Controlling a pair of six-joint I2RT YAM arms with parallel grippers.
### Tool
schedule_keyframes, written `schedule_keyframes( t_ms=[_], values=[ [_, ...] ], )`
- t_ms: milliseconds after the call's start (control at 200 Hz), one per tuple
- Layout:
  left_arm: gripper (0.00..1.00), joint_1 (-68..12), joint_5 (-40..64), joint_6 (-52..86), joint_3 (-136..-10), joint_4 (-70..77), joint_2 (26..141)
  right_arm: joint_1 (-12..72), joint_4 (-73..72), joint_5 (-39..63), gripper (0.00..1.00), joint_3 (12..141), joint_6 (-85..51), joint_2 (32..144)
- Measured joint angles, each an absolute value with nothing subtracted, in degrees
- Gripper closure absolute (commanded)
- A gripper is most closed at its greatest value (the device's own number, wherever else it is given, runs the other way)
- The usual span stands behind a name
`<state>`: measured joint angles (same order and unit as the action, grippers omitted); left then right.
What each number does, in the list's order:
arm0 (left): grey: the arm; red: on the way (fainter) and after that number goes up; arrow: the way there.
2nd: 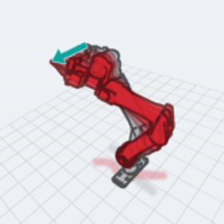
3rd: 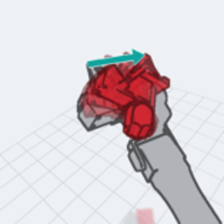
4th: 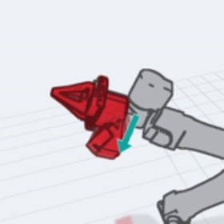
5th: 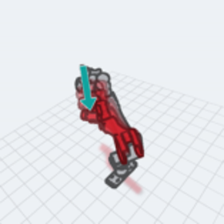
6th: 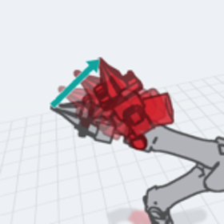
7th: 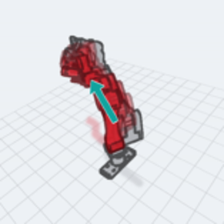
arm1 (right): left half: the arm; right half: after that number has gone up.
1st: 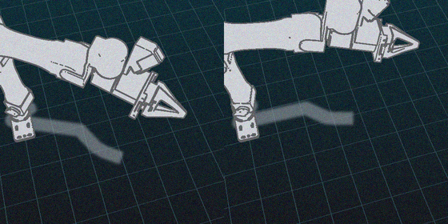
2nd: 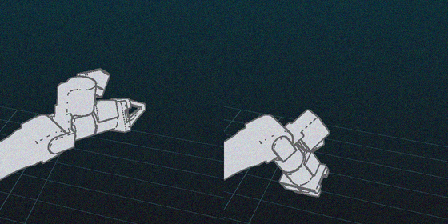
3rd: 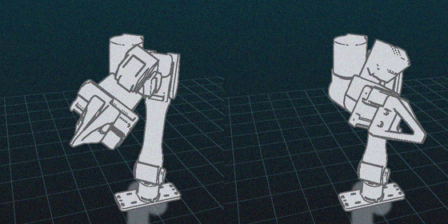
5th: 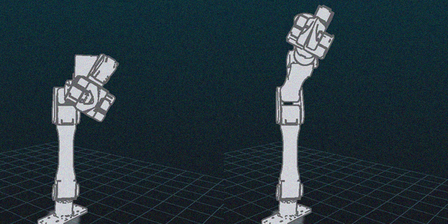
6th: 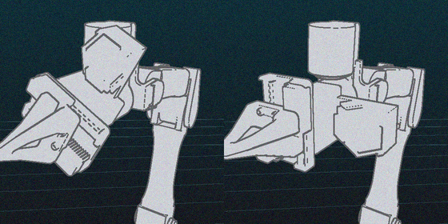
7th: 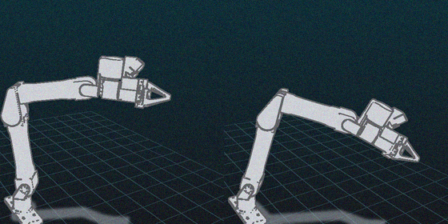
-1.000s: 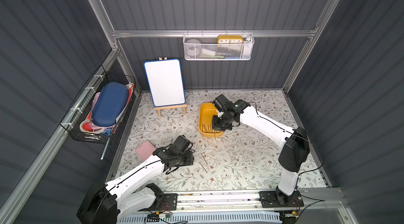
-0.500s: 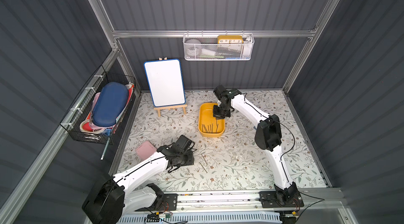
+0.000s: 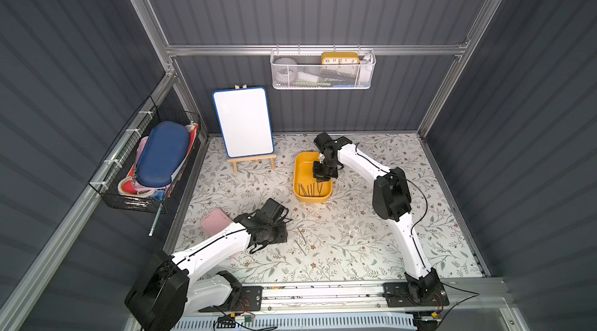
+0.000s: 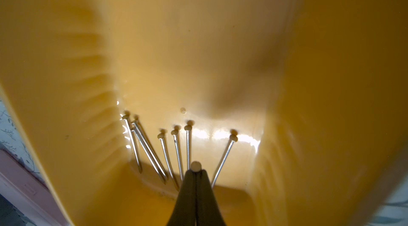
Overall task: Put the nails on the desktop into the storage box
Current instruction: Place the nail in the storage box.
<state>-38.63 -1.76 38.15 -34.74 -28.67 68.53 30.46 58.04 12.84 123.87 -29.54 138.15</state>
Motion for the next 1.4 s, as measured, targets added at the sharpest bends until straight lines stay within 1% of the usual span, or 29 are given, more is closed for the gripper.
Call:
schedule_keyframes(
  t_ms=[310, 375, 560, 685, 745, 1031, 1181, 1306, 1401],
  values=[
    [0.5, -38.6, -1.8, 38.2, -34.7, -28.6, 68.5, 30.5, 56.1, 13.1, 1.0, 122.2, -29.8, 138.3],
    [0.49, -38.6, -1.8, 38.2, -34.7, -28.6, 68.5, 30.5, 55.9, 13.1, 0.96, 122.2, -29.8, 138.3],
    [0.49, -38.6, -1.8, 38.2, -34.7, -28.6, 68.5, 30.5, 55.7, 13.2, 0.91, 122.0, -29.7, 138.3],
    [0.49, -38.6, -1.8, 38.2, -34.7, -28.5, 68.2, 30.5, 55.7, 13.3, 0.8, 121.4, -29.7, 138.3],
    [0.49, -38.6, -1.8, 38.2, -34.7, -28.5, 68.1, 30.5, 55.7, 13.5, 0.77, 121.1, -29.3, 138.3],
    [0.49, -38.6, -1.8, 38.1, -34.9, -28.6, 66.6, 30.5, 55.3, 15.2, 0.74, 118.4, -29.0, 137.2],
    [0.46, -39.3, -0.8, 38.4, -34.9, -29.2, 64.5, 30.5, 54.7, 15.4, 0.72, 112.9, -29.0, 130.3],
    [0.45, -42.3, 1.4, 40.3, -35.9, -31.5, 63.1, 30.4, 52.1, 15.3, 0.7, 104.3, -29.4, 118.6],
    [0.44, -44.2, 3.2, 41.8, -38.3, -33.4, 65.8, 29.8, 50.1, 15.5, 0.7, 96.7, -29.7, 109.9]
  ],
)
